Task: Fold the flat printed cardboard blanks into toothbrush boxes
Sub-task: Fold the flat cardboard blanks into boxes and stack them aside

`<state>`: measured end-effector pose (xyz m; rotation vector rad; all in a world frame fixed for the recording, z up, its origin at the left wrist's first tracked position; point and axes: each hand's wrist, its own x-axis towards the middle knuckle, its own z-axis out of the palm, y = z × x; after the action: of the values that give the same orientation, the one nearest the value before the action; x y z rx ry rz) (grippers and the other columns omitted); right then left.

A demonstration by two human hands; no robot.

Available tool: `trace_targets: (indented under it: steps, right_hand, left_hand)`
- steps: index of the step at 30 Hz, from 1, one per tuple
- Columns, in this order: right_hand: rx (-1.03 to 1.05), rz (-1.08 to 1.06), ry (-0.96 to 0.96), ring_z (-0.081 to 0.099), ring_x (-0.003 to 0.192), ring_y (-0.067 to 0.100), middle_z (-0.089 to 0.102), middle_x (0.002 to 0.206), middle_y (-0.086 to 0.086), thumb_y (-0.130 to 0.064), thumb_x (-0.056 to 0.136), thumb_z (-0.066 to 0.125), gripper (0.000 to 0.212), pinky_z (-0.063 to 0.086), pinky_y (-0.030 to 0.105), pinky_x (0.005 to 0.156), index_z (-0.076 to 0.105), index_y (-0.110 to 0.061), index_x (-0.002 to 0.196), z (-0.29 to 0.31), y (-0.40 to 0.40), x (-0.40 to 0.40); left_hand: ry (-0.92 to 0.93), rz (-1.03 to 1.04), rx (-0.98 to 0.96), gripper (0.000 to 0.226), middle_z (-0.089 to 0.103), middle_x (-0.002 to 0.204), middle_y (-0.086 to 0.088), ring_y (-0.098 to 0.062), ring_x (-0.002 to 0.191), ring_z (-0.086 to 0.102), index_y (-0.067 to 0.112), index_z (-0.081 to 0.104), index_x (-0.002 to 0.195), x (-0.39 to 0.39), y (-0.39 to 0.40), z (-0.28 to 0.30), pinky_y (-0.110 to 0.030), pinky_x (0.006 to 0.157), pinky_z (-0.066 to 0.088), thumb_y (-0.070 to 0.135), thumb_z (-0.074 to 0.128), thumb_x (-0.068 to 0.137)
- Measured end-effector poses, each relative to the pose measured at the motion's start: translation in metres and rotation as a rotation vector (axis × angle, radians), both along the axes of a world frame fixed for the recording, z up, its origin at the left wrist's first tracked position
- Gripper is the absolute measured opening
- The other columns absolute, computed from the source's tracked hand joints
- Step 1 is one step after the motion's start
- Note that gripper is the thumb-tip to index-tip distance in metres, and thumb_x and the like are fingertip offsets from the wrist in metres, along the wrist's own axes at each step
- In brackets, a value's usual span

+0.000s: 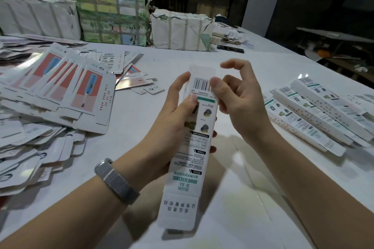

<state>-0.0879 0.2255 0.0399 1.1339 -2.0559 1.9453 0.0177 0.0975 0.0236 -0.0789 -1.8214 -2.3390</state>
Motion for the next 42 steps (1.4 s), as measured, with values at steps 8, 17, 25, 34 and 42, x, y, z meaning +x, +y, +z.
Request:
trace_targets:
  steps: [8,17,25,34,42]
  right_hand:
    - [0.045,0.101,-0.107,0.061,0.093,0.043,0.064,0.108,0.017,-0.035,0.088,0.065,0.032,0.055,0.050,0.073,0.064,-0.024,0.117,-0.006,-0.005,0.007]
    - [-0.002,0.088,-0.195,0.059,0.107,0.042,0.050,0.116,0.003,-0.031,0.080,0.067,0.018,0.049,0.063,0.090,0.075,-0.025,0.094,-0.005,-0.008,0.008]
    - [-0.224,0.357,-0.444,0.068,0.096,0.028,0.058,0.110,0.012,0.003,0.073,0.063,0.058,0.057,0.039,0.079,0.051,-0.019,0.126,0.000,-0.003,0.004]
    - [-0.201,0.360,-0.433,0.067,0.091,0.028,0.066,0.094,0.011,0.002,0.075,0.062,0.026,0.056,0.035,0.077,0.063,-0.011,0.098,0.002,-0.001,0.003]
    - [-0.019,0.292,-0.471,0.063,0.069,0.017,0.063,0.073,0.002,-0.019,0.083,0.064,0.006,0.051,0.030,0.063,0.067,-0.014,0.082,0.005,0.001,0.001]
  left_hand:
    - [-0.004,0.039,0.106,0.027,0.073,0.089,-0.014,-0.034,0.076,0.072,0.039,0.041,0.127,0.001,0.000,0.000,-0.046,0.060,0.059,0.025,0.036,0.105]
    - [0.054,0.046,0.052,0.019,0.073,0.088,-0.012,-0.034,0.075,0.071,0.036,0.037,0.121,-0.005,-0.003,-0.006,-0.045,0.060,0.060,0.024,0.038,0.106]
    - [0.027,-0.074,0.061,0.020,0.073,0.082,-0.014,-0.033,0.070,0.070,0.035,0.037,0.114,-0.004,-0.005,-0.003,-0.034,0.055,0.057,0.024,0.044,0.100]
    - [0.063,-0.077,0.039,0.037,0.072,0.086,-0.019,-0.038,0.073,0.071,0.060,0.034,0.119,-0.006,-0.004,-0.008,-0.036,0.058,0.057,0.026,0.038,0.106]
    - [0.065,-0.157,-0.071,0.040,0.072,0.089,-0.021,-0.041,0.076,0.072,0.066,0.036,0.120,-0.006,-0.007,-0.015,-0.035,0.059,0.057,0.033,0.044,0.100]
